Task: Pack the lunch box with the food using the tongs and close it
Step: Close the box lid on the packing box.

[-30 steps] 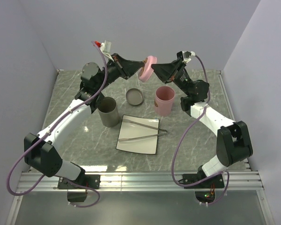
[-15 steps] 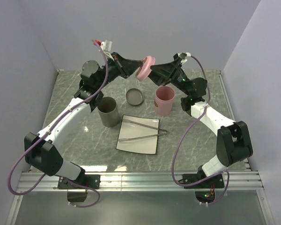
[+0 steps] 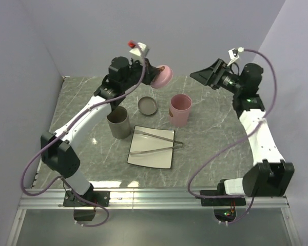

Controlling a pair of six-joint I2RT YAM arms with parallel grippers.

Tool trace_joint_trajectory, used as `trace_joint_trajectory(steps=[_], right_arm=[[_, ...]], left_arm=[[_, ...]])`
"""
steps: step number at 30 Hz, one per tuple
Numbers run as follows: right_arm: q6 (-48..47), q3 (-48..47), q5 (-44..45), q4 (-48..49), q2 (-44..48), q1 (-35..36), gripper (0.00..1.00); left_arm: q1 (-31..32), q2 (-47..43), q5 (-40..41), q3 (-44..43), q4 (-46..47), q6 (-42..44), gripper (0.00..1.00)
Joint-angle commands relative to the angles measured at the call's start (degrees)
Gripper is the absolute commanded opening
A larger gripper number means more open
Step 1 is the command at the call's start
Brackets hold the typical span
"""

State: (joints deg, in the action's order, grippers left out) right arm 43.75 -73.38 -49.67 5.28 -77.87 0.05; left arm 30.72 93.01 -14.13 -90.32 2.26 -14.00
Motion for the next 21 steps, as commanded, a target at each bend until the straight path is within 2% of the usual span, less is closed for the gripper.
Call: trace_joint_trajectory(steps=[1,3,4,7,8,13,21], right_arm=[[-26.91,-7.01,0.18,-25.69,5.88,-1.81,1.0],[-32.64,-9.66,1.41,-33.28,5.53,-2.69,1.0],[-39.55,-13.41,1.77,-42.1,4.49,-3.04,1.0],[-51.35,-20.98,4.31,-58.3,2.37,-4.88,1.0],[-52.44,-21.44,5.28,-60.1,2.54,-5.93,1.0],[-51.66,-17.85,5.28,-58.19,8.85,-14.62,1.0],[-51.22,-16.79,5.29,-57.4,10.89,-18.51,1.0]], left_arm=[[3.29,3.31,5.6,-5.73,-6.04,11.43,0.01],[4.26,6.12,7.18,-6.96,-6.74,12.76,0.01],[4.87,7.26,7.36,-8.54,-7.7,13.38,0.0],[6.02,12.61,7.36,-12.06,-9.63,16.71,0.01],[6.45,13.5,7.62,-12.76,-9.73,17.42,0.01],[9.97,18.33,9.81,-14.97,-9.12,22.34,0.01],[12.26,22.74,11.49,-16.64,-7.45,24.02,0.0]])
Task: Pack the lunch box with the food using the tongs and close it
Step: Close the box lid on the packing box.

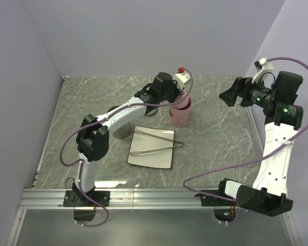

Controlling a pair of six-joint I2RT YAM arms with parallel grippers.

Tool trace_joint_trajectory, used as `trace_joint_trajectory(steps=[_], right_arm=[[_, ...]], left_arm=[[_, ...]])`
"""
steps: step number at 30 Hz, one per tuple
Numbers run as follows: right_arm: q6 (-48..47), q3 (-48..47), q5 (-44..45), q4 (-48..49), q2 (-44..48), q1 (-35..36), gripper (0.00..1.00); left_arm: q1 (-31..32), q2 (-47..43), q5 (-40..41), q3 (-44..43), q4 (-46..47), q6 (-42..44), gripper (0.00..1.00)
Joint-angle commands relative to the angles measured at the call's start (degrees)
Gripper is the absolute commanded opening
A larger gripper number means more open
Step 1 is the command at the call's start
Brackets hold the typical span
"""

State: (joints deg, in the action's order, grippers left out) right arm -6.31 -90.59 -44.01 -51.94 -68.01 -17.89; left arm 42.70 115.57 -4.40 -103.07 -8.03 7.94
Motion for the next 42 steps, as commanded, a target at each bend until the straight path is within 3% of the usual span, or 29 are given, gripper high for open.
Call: trace_joint_trajectory(steps=[1,22,42], right_arm=[[-0.99,0.76,-0.98,0.08,1.21,-0.74,1.0],[1.47,4.72,-6.0,2.46,2.53,-2.5,1.0],[4.02,7.27,-8.46,5.18,2.53,-3.03,0.99]], left_arm=[[0.37,0.71,1.59,-4.07,2.85,2.16,0.0],[3.27,4.75,2.38,-5.04,4.43,2.34,0.0],[3.8,0.19,4.14,-0.38,5.31,1.28,0.0]])
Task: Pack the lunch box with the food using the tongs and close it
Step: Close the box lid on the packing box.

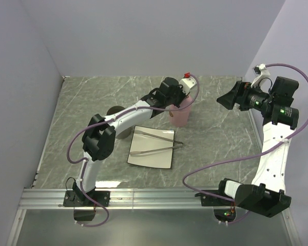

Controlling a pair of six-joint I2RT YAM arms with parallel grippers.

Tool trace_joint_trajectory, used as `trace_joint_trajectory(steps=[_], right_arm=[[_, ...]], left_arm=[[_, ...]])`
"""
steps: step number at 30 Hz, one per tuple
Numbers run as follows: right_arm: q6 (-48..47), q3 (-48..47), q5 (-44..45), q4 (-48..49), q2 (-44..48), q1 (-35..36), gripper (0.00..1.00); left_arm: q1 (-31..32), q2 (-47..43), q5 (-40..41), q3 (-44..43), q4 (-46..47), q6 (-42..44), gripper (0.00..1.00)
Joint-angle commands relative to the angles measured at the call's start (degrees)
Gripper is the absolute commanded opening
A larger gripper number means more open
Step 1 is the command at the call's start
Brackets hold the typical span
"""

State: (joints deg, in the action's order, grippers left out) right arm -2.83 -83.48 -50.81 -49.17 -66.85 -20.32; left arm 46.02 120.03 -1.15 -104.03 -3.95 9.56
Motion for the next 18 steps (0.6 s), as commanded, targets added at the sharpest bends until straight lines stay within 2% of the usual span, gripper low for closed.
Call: trace_joint_trajectory(steps=[1,18], right_arm=[[0.63,0.08,-1.66,2.41,1.2,-0.6,0.99],[0.55,0.16,-2.28,2.06,0.84,-0.69,1.0]], left_arm=[[0.65,-4.45,0.97,0.84,1.39,-0.33,0.0],[1.0,-5.07,0.97,3.92,2.54,-0.69,0.0]])
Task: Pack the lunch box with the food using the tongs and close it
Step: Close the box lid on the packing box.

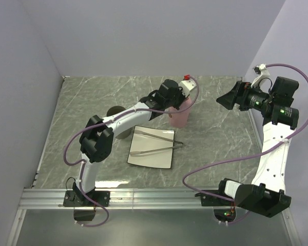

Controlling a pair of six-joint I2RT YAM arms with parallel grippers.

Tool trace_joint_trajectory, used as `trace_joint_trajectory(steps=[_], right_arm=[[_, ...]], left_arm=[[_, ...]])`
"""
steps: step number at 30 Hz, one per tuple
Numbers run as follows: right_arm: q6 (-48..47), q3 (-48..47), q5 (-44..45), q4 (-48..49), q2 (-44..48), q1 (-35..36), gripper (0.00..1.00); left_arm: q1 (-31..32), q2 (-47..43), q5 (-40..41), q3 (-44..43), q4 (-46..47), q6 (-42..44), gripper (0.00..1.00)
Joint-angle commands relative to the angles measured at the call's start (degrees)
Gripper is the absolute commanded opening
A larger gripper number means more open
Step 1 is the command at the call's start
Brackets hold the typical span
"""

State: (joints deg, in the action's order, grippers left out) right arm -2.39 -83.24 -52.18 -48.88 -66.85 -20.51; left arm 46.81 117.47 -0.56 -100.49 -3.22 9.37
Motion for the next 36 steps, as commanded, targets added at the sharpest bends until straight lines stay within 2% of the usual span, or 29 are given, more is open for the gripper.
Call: trace_joint_trajectory(steps=[1,9,19,26,36], right_arm=[[0.11,-0.08,-0.99,1.77,0.93,-0.49,1.0],[0.02,0.1,-1.08,1.6,0.76,-0.49,0.99],[-0.33,0.36,-0.99,1.34,1.11,-0.49,1.0],[-0.33,0.71,-1.17,1.42,1.2,-0.58,1.0],[-0.33,1.15,-1.43,1.34,1.28,-0.58,1.0]], left_arm=[[0.21,-2.77,0.38,0.64,1.99,-0.58,0.0],[-0.13,-3.83,0.38,4.42,2.87,-3.39,0.0],[-0.93,-3.3,-0.41,4.16,3.75,-5.85,0.01],[-1.02,-5.05,-0.15,2.67,3.4,-5.41,0.21],[-1.02,-6.29,0.38,1.0,3.4,-3.92,0.41]])
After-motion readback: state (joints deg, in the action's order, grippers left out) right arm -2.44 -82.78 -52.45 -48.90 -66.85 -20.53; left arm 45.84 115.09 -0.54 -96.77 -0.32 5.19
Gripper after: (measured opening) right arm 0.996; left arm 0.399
